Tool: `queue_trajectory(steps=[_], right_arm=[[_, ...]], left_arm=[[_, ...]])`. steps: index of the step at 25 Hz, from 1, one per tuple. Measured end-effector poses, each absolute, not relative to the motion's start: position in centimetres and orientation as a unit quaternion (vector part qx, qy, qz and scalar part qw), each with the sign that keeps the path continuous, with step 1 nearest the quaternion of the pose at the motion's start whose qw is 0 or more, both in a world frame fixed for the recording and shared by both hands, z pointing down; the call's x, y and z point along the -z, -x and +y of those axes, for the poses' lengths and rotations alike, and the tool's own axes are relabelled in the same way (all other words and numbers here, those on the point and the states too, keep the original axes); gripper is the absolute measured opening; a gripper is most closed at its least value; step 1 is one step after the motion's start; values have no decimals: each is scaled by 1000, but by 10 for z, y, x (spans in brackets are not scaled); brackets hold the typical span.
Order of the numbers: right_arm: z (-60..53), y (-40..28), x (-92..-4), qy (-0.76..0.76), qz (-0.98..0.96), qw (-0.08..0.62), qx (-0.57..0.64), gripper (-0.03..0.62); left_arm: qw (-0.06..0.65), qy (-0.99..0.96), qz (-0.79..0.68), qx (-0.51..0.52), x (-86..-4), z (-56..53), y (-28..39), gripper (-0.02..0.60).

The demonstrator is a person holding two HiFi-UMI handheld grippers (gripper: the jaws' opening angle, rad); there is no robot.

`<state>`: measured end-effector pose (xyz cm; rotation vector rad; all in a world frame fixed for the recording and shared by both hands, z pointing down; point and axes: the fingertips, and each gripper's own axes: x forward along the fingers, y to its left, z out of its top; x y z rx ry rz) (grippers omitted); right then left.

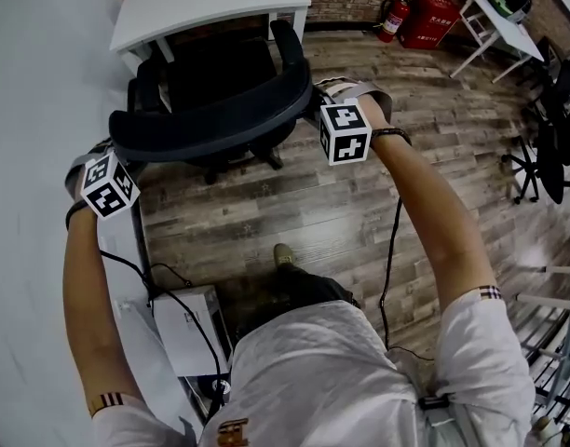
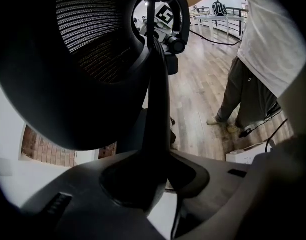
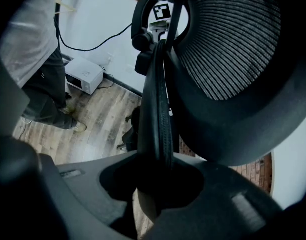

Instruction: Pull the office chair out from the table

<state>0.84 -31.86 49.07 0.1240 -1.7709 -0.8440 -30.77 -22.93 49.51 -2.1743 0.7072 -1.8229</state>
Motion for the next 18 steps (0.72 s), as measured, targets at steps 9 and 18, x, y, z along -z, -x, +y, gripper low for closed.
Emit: queue_trajectory(steps=[9,18], right_arm=[[-244,-31,-490,-65,-749,555,357,86],[-192,-42,-490,-75,-746,559,354,86]], left_arm=[[126,746,233,612,-493,-160,287,117],[130,748,228,610,-495,-111,276,117]])
